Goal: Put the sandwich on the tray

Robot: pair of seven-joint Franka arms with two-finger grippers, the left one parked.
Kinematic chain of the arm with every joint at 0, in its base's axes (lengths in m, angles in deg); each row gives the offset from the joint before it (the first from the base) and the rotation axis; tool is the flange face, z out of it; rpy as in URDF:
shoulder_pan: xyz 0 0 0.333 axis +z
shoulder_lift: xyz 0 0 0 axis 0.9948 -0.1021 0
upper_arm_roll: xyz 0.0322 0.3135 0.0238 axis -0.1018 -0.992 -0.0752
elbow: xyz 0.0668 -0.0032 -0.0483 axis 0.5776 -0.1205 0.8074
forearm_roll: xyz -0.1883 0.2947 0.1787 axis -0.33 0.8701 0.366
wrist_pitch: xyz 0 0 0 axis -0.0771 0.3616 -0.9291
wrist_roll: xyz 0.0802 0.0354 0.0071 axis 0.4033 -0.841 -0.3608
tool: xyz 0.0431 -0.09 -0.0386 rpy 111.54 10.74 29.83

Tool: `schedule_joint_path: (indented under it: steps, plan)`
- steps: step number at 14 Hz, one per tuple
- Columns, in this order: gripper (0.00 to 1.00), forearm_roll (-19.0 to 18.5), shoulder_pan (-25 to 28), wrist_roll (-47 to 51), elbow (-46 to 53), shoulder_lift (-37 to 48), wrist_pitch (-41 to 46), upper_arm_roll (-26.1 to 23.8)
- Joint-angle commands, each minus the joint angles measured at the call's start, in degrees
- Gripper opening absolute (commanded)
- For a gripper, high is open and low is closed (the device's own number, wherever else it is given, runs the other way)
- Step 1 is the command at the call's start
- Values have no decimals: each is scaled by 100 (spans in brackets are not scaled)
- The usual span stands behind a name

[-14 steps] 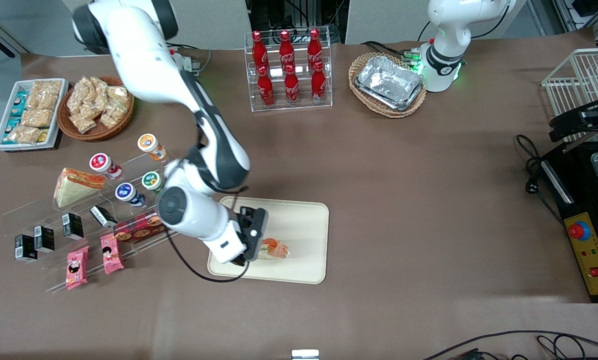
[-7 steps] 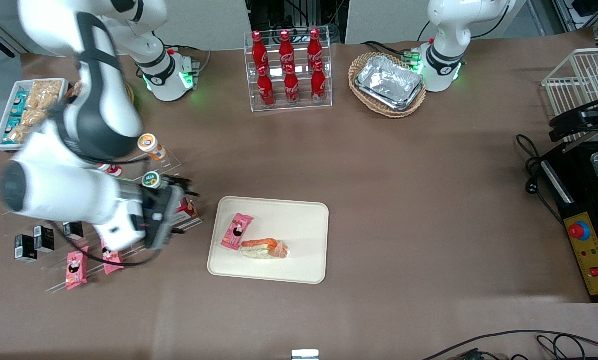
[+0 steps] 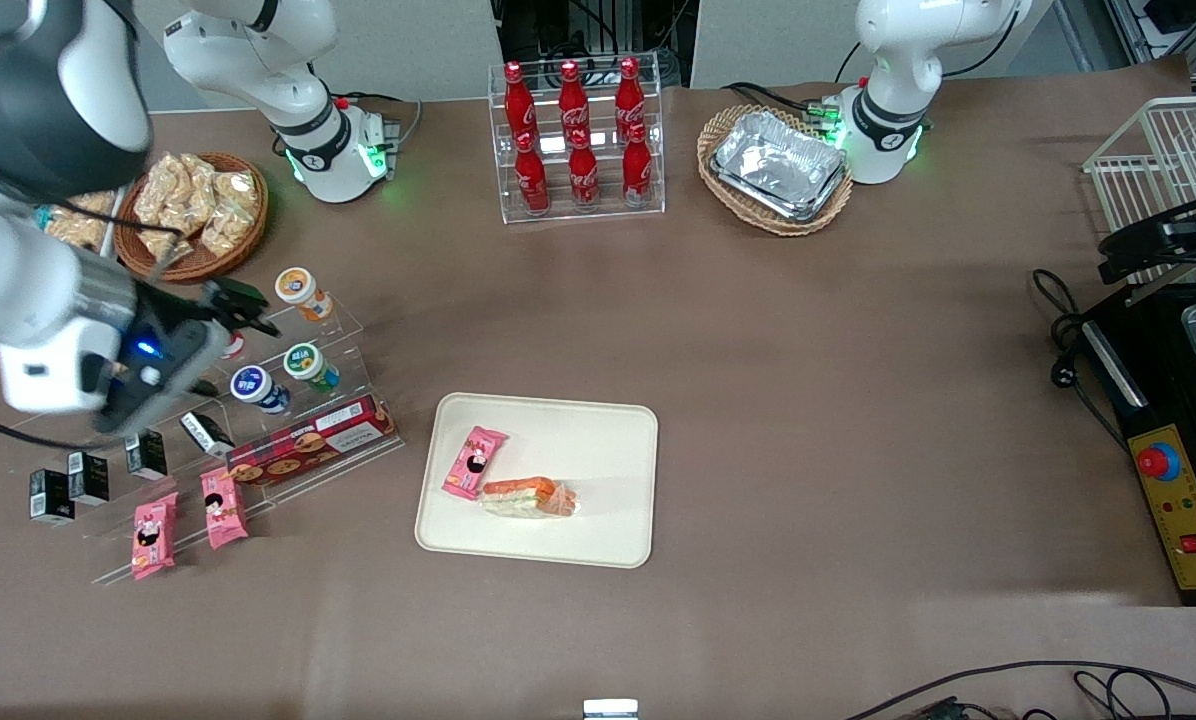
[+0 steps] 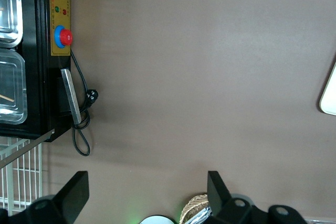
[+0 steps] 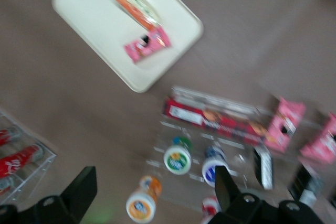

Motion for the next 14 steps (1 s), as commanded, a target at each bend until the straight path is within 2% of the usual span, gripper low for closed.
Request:
schedule_joint_path:
  steps: [1, 3, 6, 10, 12, 14]
  plan:
    - [100, -975, -1110, 955, -847, 672, -106, -1017]
    - [100, -1125, -1666, 1633, -1443, 1137, -403, -1476]
    - [100, -1196, -1887, 1942, -2227, 1622, -914, -1486]
    - [100, -1047, -2116, 2154, -2045, 1501, -993, -1390]
    - [100, -714, -2107, 2643, -1965, 1491, -915, -1302]
    - [100, -739, -2098, 2778, -1965, 1509, -818, -1302]
